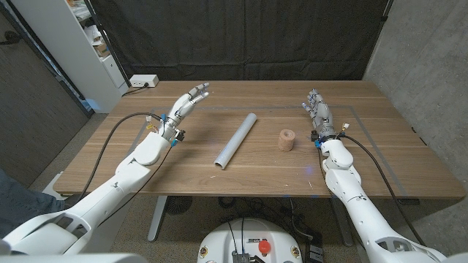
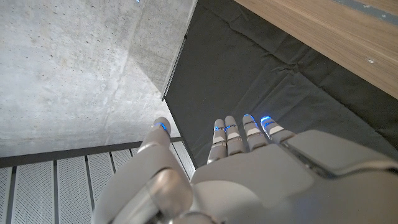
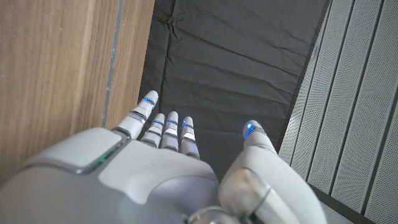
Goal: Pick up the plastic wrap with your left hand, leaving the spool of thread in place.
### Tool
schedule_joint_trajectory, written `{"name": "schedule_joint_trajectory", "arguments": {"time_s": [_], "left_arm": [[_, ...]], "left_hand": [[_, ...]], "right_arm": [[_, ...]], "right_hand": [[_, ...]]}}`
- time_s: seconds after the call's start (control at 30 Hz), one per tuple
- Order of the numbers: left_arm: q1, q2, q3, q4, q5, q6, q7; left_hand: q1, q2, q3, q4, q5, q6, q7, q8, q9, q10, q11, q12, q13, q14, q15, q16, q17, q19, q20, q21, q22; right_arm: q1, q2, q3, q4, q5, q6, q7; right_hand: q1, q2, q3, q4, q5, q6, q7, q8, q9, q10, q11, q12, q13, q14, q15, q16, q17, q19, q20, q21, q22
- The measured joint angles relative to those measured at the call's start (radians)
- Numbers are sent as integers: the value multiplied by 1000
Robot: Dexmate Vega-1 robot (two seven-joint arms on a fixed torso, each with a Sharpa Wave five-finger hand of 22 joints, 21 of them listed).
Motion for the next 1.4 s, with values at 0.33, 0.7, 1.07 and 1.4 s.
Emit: {"name": "schedule_joint_trajectory", "arguments": {"time_s": [0.33,0.7,1.07,1.4], "left_arm": [[-1,29,6,-32,54,18,24],[-1,64,11,-59,108,49,53],[5,107,16,-106,183,90,94],[16,158,23,-177,303,168,158]], "left_hand": [[19,-7,4,-12,4,0,0,0,0,0,0,0,-5,0,0,0,0,0,0,0,0],[51,-12,15,-23,4,-3,-2,0,0,0,0,0,-14,0,0,0,0,-4,4,0,0],[102,-20,30,-38,11,-50,-21,-12,0,-16,-16,0,-28,-4,-4,0,0,-8,7,0,0],[155,-29,41,-44,18,-83,-29,-16,5,-27,-27,-4,-38,-9,-9,0,0,-7,7,0,0]], "right_arm": [[-2,2,1,-3,2,-2,-3],[-2,7,3,7,5,7,-3],[-1,12,3,18,5,19,-4],[5,20,-1,34,6,32,-5]], "right_hand": [[0,0,0,0,0,0,0,0,0,4,-4,-4,-5,1,1,0,-1,0,0,-4,0],[0,0,0,0,0,4,4,0,0,4,-4,-4,-9,1,1,0,-5,4,4,-3,0],[0,0,0,0,0,4,4,0,0,4,-4,-6,-14,1,1,0,-9,4,4,-7,0],[0,0,0,0,0,3,4,0,0,4,-4,-12,-18,1,1,0,-9,4,4,-7,0]]}}
